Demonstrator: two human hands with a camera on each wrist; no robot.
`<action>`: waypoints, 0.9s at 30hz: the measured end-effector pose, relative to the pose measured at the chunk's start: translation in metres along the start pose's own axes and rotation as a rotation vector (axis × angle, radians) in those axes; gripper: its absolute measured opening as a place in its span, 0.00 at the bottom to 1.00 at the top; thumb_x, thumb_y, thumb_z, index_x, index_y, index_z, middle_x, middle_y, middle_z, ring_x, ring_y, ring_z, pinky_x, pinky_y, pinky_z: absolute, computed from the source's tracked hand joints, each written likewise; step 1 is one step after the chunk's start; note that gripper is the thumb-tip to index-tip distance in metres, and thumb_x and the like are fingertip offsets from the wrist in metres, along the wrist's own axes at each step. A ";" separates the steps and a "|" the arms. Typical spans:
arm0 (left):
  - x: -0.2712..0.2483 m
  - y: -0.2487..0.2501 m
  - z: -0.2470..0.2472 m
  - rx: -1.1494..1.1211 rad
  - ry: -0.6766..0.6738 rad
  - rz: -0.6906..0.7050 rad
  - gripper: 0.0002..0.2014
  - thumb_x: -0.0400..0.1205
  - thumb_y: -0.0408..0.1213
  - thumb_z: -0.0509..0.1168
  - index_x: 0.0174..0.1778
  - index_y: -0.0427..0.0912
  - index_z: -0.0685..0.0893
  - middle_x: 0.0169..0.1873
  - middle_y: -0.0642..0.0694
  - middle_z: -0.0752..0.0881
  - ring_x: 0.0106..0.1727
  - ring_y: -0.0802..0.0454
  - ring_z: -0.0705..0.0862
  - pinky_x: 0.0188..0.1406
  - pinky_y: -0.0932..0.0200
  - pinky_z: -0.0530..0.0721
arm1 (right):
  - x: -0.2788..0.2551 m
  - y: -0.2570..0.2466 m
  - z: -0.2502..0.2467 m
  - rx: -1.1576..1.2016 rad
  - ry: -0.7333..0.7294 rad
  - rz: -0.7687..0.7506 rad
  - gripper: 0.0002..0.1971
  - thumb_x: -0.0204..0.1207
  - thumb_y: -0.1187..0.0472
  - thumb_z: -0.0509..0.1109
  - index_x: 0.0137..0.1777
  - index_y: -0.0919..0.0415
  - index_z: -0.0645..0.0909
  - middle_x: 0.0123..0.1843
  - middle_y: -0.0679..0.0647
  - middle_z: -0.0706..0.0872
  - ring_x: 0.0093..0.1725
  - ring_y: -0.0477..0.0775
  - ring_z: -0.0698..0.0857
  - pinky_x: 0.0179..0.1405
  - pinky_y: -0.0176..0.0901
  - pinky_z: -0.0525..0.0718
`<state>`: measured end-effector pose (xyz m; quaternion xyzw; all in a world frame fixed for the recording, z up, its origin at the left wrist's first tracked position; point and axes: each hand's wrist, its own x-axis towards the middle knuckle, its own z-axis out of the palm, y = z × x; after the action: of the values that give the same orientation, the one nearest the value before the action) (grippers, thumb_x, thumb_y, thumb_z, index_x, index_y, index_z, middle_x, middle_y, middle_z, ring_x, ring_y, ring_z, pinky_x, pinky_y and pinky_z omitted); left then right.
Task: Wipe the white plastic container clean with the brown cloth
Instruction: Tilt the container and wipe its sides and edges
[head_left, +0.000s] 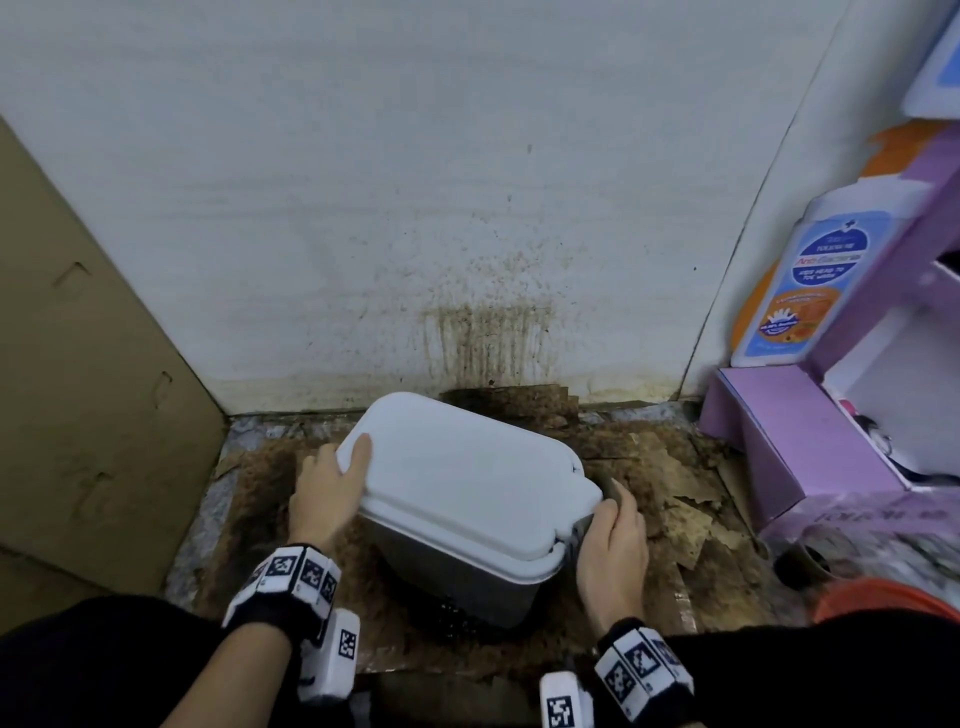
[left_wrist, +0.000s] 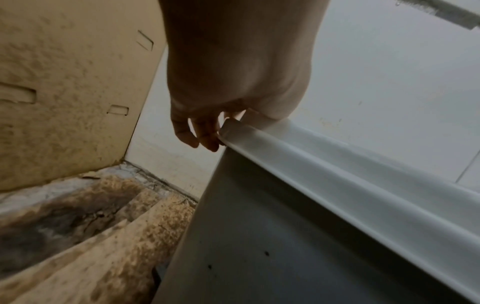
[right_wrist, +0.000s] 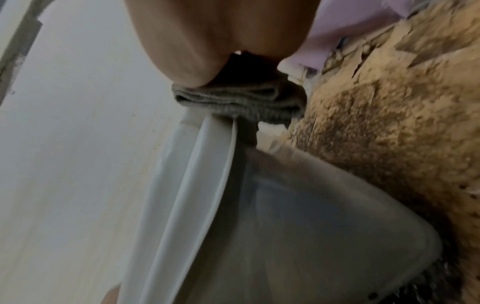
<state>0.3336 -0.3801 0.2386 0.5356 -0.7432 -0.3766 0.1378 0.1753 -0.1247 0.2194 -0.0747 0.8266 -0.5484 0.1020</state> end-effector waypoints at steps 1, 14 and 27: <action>-0.002 0.000 0.001 -0.024 0.015 -0.031 0.49 0.76 0.79 0.48 0.74 0.36 0.74 0.69 0.34 0.77 0.67 0.33 0.79 0.71 0.32 0.77 | 0.006 0.003 -0.003 -0.005 -0.004 0.006 0.21 0.91 0.58 0.51 0.81 0.58 0.72 0.76 0.61 0.78 0.76 0.61 0.74 0.71 0.43 0.67; -0.063 0.015 0.036 -0.548 -0.124 -0.276 0.36 0.89 0.55 0.61 0.87 0.36 0.62 0.82 0.44 0.73 0.80 0.44 0.74 0.74 0.54 0.72 | 0.063 -0.052 -0.012 0.032 -0.325 -0.149 0.16 0.92 0.59 0.53 0.75 0.46 0.74 0.48 0.54 0.84 0.43 0.40 0.84 0.39 0.27 0.77; -0.070 0.004 0.069 -0.698 -0.119 -0.269 0.47 0.67 0.70 0.75 0.76 0.47 0.72 0.66 0.53 0.86 0.64 0.55 0.86 0.60 0.55 0.85 | 0.066 -0.043 0.000 -0.102 -0.556 -0.112 0.17 0.92 0.53 0.52 0.71 0.39 0.78 0.37 0.51 0.83 0.30 0.39 0.79 0.32 0.30 0.74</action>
<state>0.3157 -0.2882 0.2081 0.5263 -0.4999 -0.6523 0.2181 0.1115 -0.1575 0.2533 -0.2730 0.7879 -0.4694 0.2903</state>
